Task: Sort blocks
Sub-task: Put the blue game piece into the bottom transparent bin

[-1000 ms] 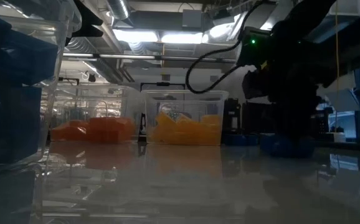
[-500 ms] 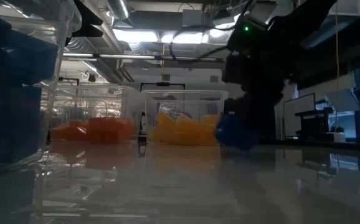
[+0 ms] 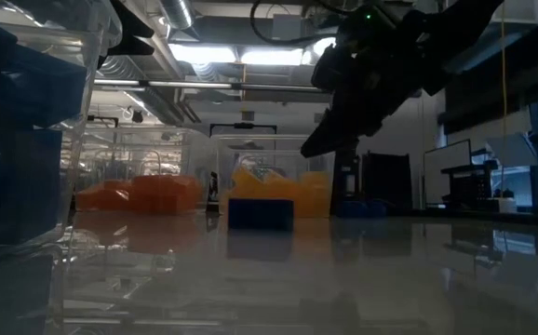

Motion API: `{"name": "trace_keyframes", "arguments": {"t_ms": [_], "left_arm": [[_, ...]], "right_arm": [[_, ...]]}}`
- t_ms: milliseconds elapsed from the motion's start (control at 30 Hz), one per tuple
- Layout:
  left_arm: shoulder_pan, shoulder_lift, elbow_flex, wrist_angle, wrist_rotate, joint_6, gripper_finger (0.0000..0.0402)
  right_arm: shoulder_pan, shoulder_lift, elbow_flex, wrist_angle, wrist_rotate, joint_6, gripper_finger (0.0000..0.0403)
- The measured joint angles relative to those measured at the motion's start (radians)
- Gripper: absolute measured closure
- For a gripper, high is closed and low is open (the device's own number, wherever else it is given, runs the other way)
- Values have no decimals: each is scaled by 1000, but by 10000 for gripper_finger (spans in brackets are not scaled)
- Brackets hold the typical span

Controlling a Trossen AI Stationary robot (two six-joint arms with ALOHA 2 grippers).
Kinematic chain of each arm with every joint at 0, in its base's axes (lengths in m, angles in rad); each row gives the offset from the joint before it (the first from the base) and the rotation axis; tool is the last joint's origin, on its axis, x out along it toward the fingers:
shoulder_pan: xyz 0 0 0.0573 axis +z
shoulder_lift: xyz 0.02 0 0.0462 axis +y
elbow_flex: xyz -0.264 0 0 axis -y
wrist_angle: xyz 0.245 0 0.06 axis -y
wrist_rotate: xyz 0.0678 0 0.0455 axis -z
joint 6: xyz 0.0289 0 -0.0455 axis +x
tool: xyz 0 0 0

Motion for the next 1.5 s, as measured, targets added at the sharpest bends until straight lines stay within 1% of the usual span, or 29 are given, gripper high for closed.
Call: {"name": "trace_keyframes", "arguments": {"t_ms": [133,233,300,333,400,500,533,633,767,967,1133,1233,1333,1433,1500], "left_arm": [[0,9,0,6,10,0,251],[-2,55,0,46,97,8,251],[-18,126,0,114,155,36,251],[-28,169,0,156,165,63,251],[-49,273,0,261,170,139,251],[-67,430,10,396,170,268,251],[-70,480,24,417,170,298,251],[-73,613,88,410,170,342,251],[-73,765,207,329,194,370,251],[-73,974,422,118,199,451,251],[-73,1134,569,-53,198,492,251],[-73,1218,630,-115,198,512,251],[-73,1283,666,-159,197,537,251],[-75,1319,679,-180,190,546,251],[-78,1324,679,-193,168,546,251]], "right_arm": [[0,0,0,2,32,-1,380],[0,0,0,1,78,-2,381],[0,2,0,0,119,-3,382],[0,6,1,0,132,-3,382],[0,25,1,1,152,-3,382],[0,67,1,0,152,-3,382],[0,81,1,1,151,-2,382],[0,124,1,1,144,-2,382],[0,159,1,9,144,-2,382],[0,171,2,55,169,-2,382],[0,171,2,62,202,-2,382],[0,171,2,60,212,-1,382],[0,171,2,59,211,-1,382],[0,171,2,50,211,0,382],[0,171,2,51,211,0,382]]}}
